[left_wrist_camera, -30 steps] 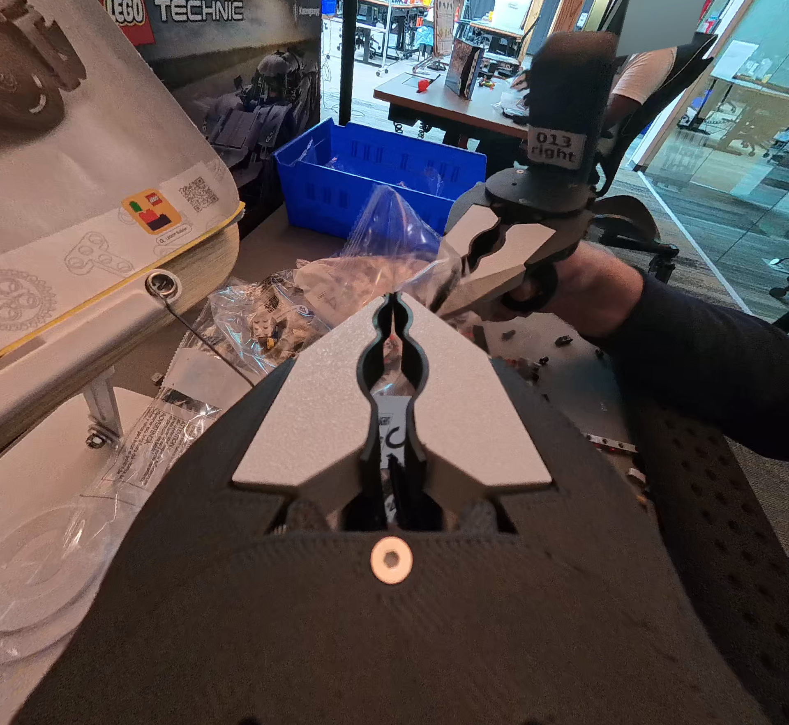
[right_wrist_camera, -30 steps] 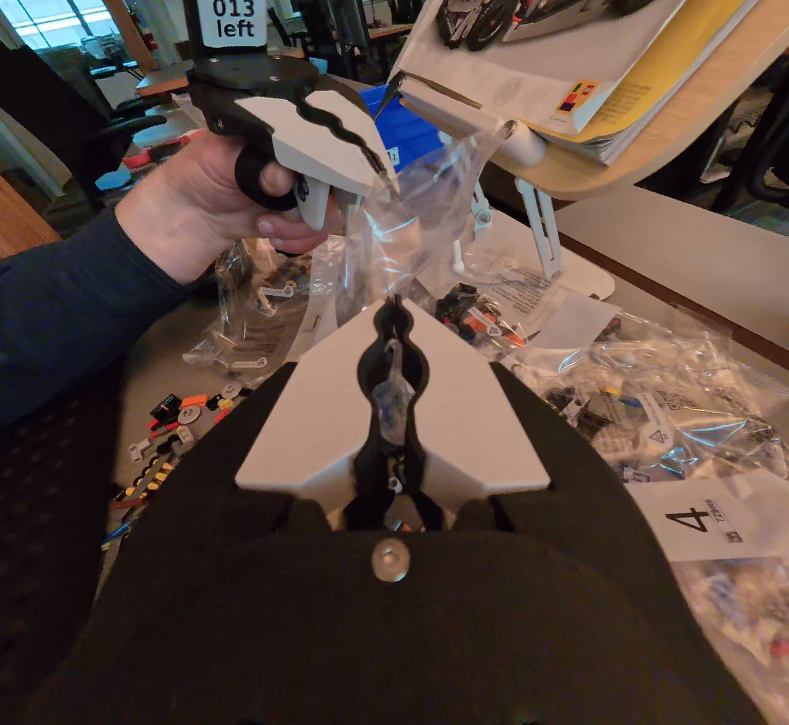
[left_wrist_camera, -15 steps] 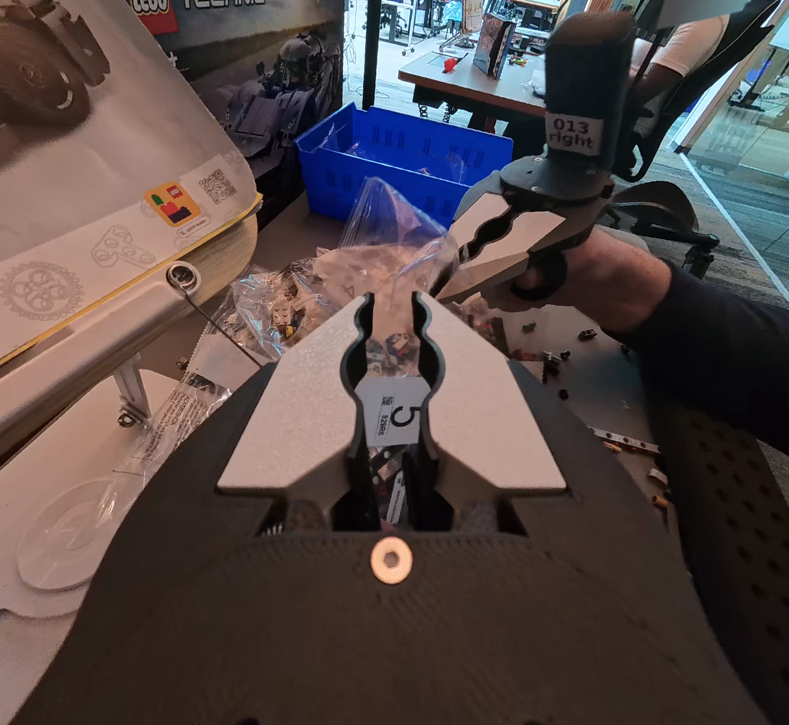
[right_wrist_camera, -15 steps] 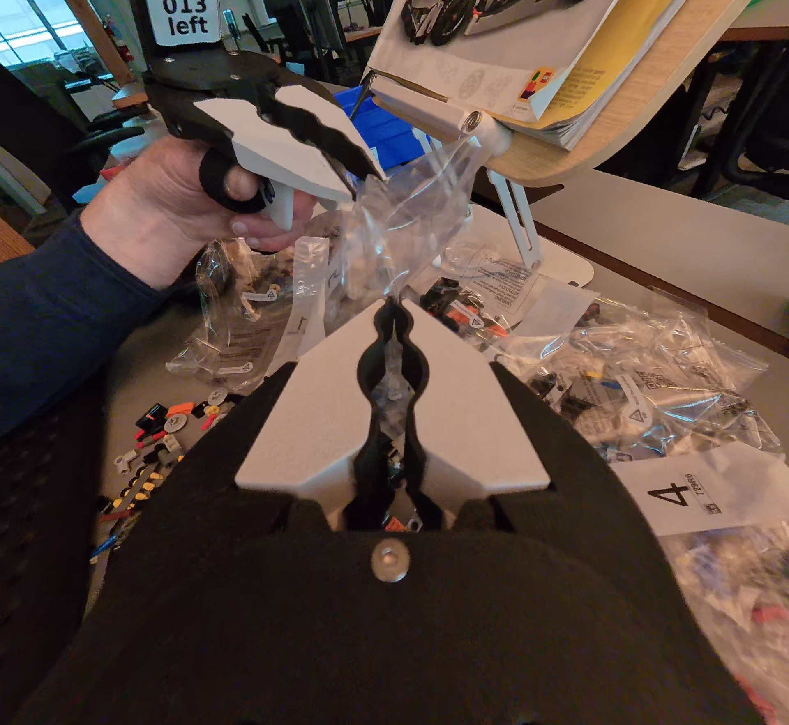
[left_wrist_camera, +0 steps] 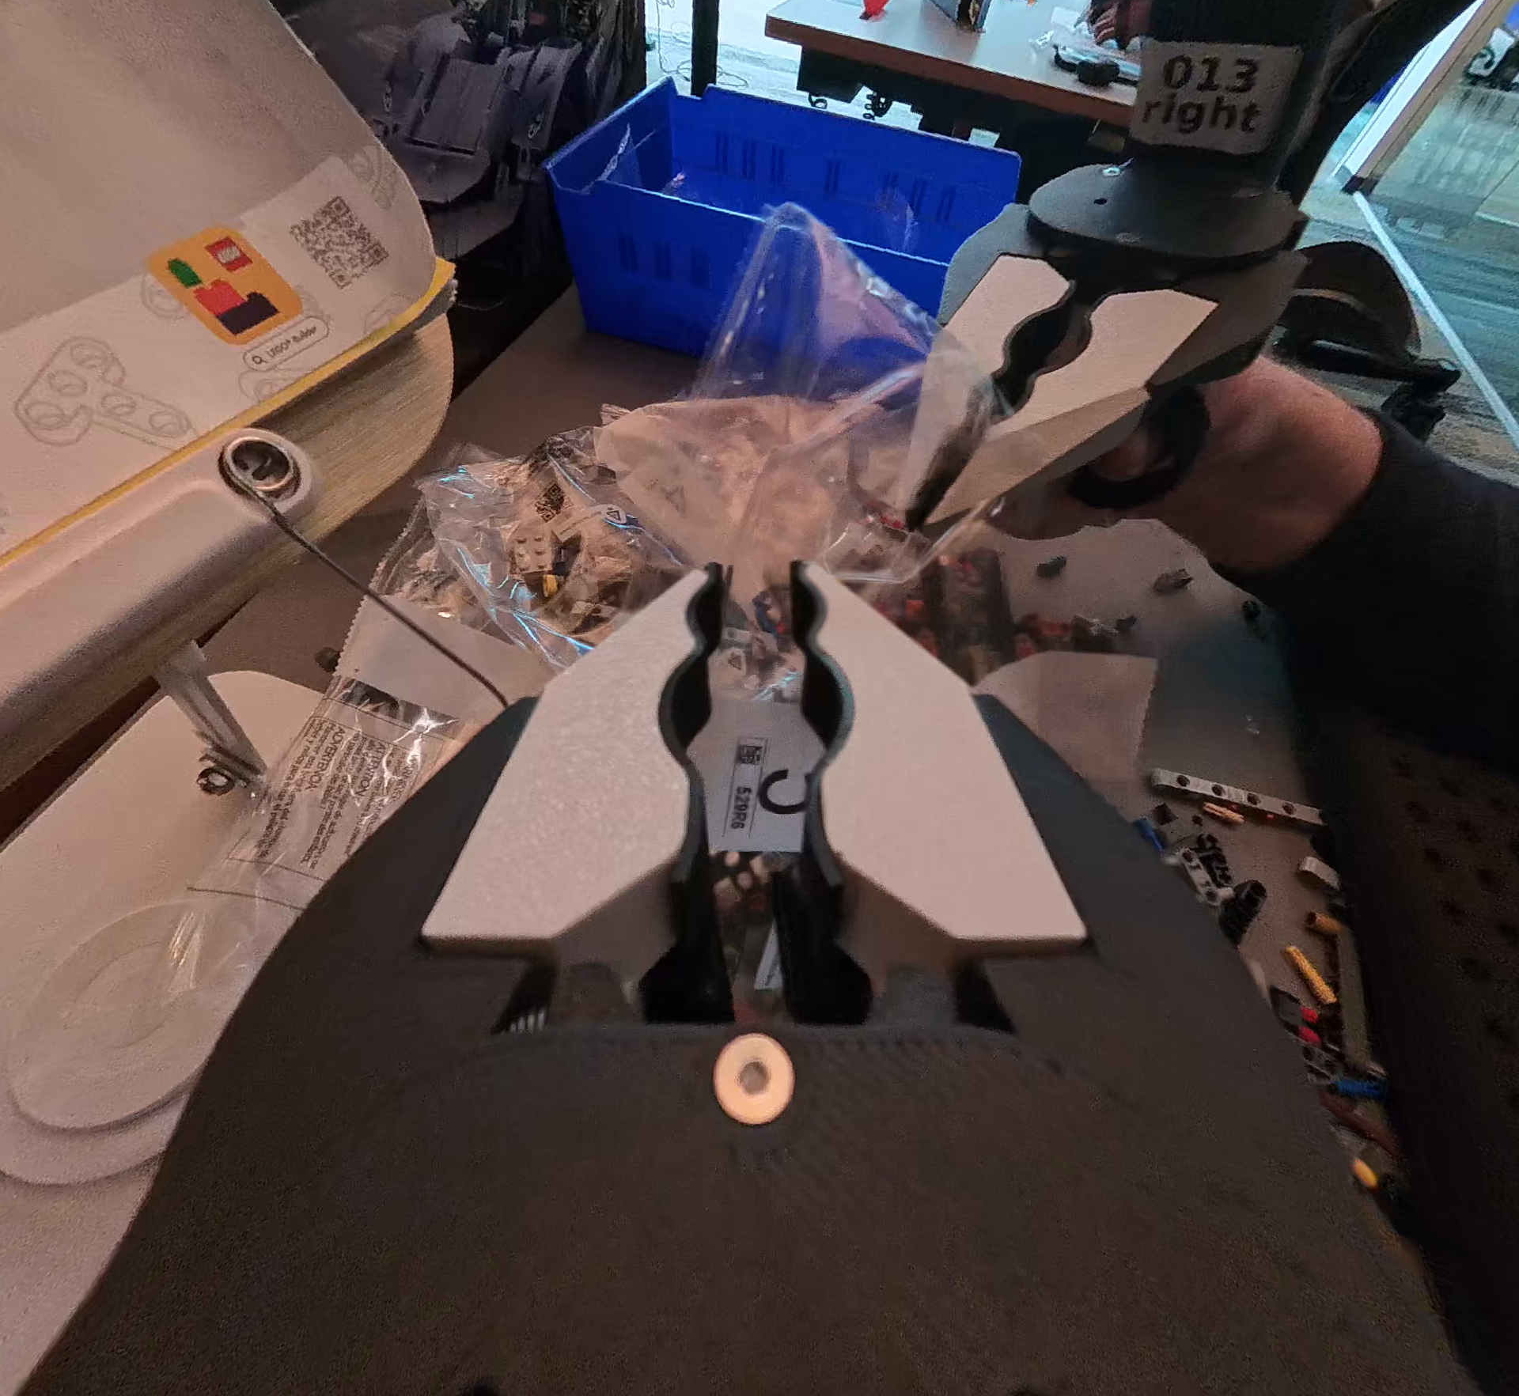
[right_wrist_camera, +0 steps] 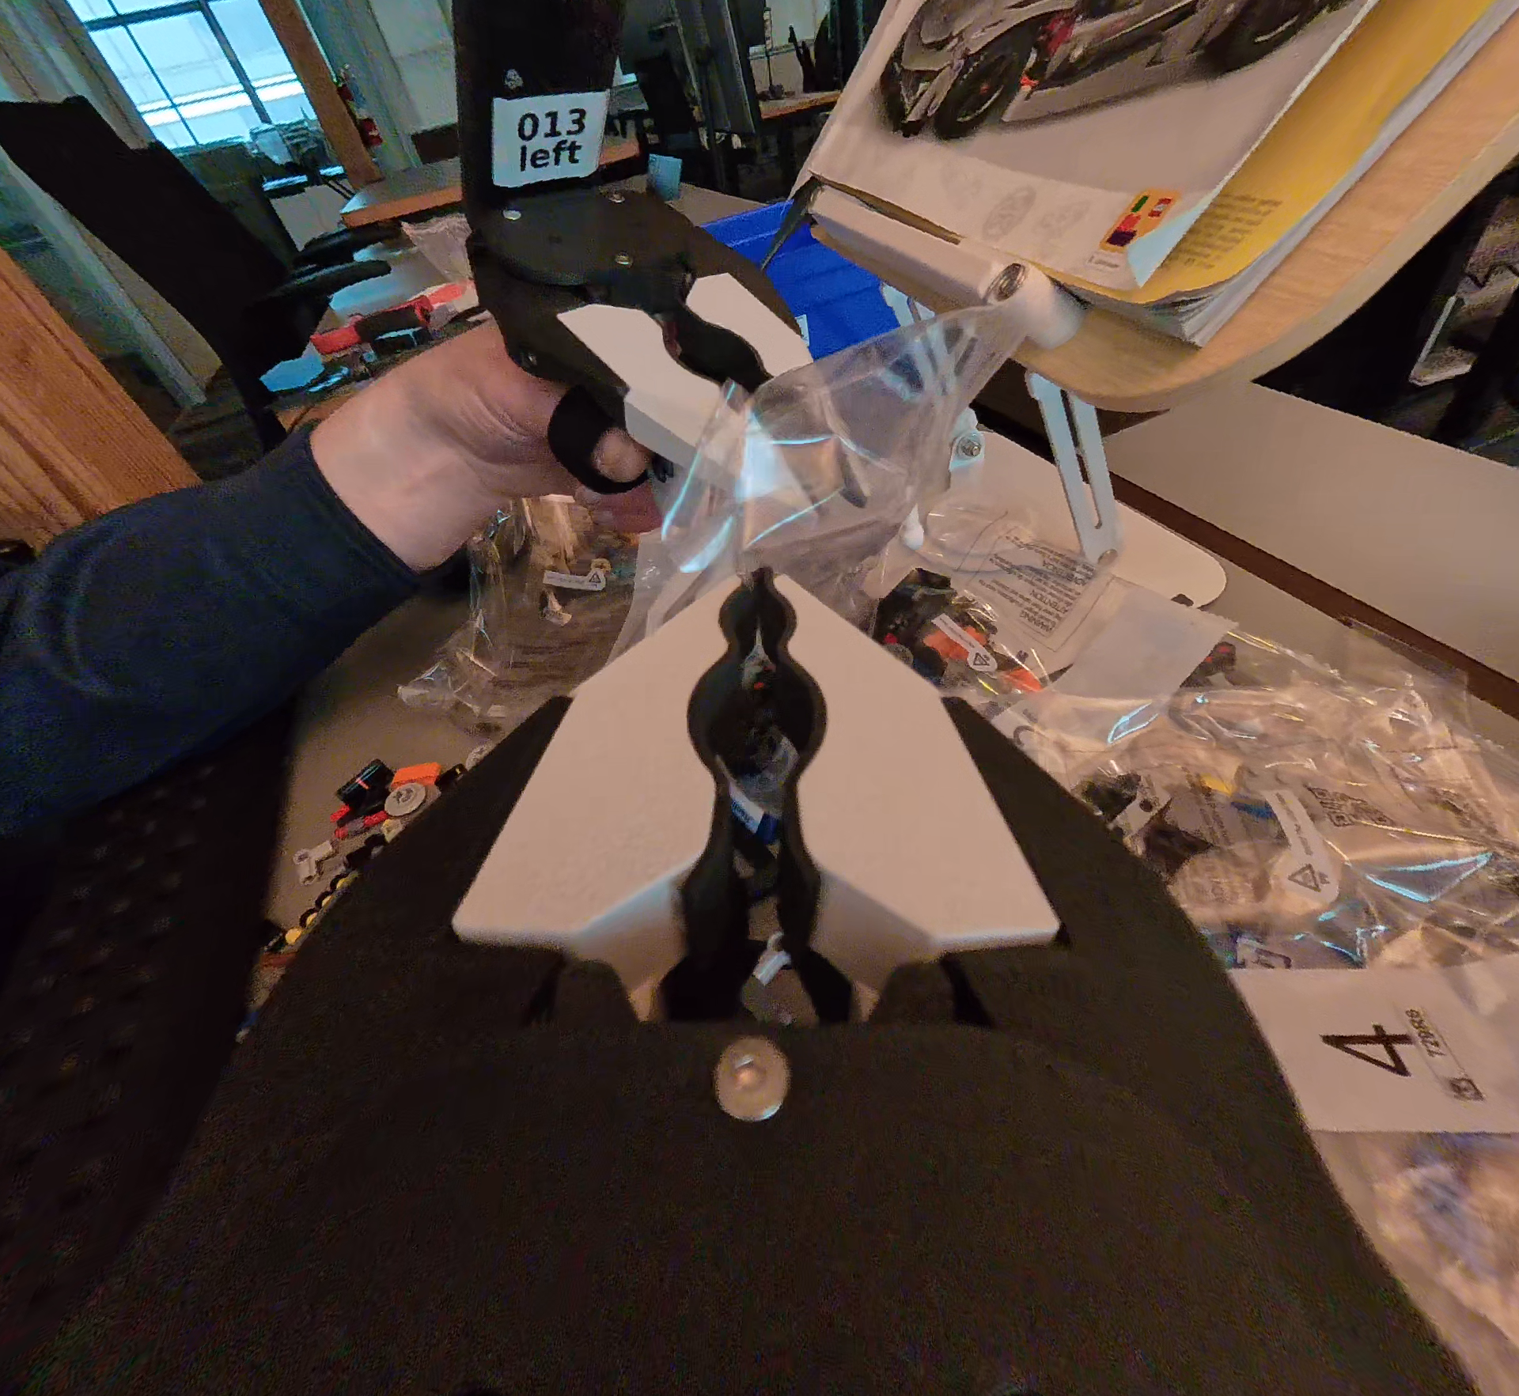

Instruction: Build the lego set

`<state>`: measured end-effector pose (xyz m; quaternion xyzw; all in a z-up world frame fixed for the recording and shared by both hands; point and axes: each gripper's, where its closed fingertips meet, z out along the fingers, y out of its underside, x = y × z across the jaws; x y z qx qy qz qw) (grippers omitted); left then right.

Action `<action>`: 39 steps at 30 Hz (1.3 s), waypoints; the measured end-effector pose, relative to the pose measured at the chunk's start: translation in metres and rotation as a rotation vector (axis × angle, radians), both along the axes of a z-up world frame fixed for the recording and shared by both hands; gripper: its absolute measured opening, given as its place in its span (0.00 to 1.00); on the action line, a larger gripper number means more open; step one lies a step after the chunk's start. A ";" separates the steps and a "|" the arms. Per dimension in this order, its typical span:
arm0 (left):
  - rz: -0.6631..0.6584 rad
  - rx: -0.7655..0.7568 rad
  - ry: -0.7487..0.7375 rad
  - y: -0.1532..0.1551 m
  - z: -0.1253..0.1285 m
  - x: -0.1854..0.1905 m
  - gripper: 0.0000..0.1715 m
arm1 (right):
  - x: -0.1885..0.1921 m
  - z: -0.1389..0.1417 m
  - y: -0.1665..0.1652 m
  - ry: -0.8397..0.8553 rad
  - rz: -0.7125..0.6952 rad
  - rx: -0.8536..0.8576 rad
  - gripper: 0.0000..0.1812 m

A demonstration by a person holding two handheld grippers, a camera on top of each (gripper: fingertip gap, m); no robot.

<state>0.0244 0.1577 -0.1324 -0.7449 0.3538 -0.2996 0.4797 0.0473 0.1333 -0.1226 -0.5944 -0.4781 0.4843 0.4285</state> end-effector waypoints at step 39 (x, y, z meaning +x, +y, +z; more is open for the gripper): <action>-0.076 0.182 0.047 -0.029 0.052 0.062 0.48 | 0.013 0.039 0.017 0.082 -0.265 0.181 0.00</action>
